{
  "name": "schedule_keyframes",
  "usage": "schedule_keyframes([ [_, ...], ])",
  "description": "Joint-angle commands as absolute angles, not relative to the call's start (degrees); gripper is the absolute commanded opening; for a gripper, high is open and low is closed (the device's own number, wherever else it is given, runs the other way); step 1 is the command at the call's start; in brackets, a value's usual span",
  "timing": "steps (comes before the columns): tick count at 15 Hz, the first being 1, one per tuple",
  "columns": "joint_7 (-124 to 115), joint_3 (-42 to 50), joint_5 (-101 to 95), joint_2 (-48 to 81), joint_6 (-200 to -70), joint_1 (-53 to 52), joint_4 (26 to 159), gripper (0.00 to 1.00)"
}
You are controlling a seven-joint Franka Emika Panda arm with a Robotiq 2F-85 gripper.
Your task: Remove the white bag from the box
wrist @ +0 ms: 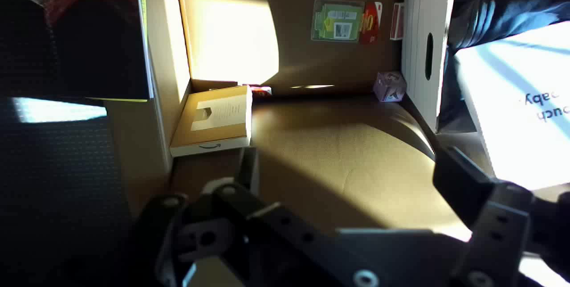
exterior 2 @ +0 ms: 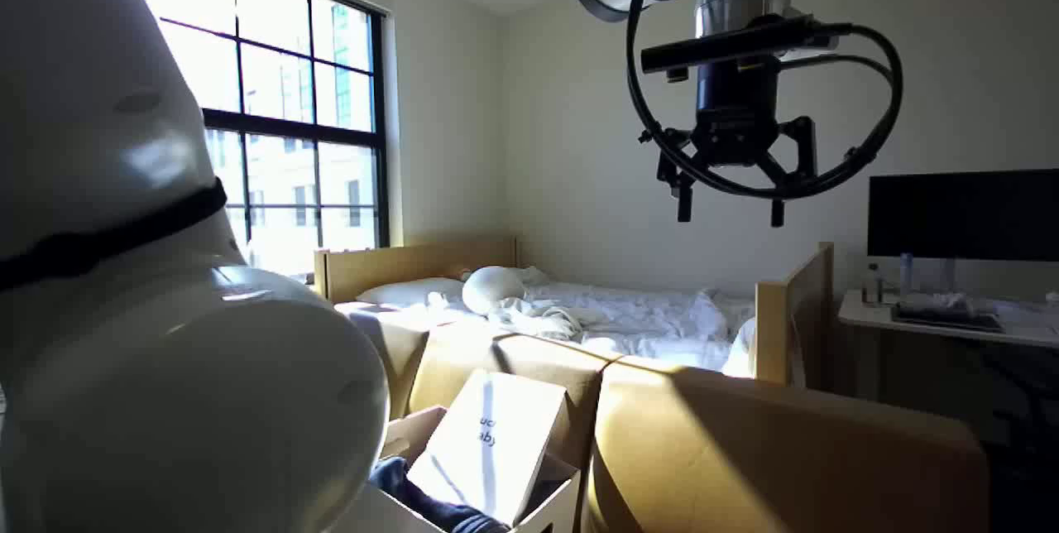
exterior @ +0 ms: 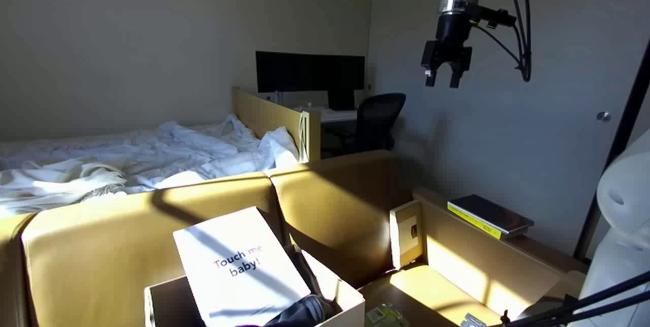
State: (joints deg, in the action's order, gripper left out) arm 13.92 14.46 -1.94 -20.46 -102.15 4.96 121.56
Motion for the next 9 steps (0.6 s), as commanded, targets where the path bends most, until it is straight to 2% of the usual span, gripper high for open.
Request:
schedule_keyframes([
  [1,14.2,13.6,-1.6,-20.3,-102.0,6.0,121.4,1.00],
  [9,13.3,12.8,-1.1,-20.5,-102.5,5.6,121.8,1.00],
])
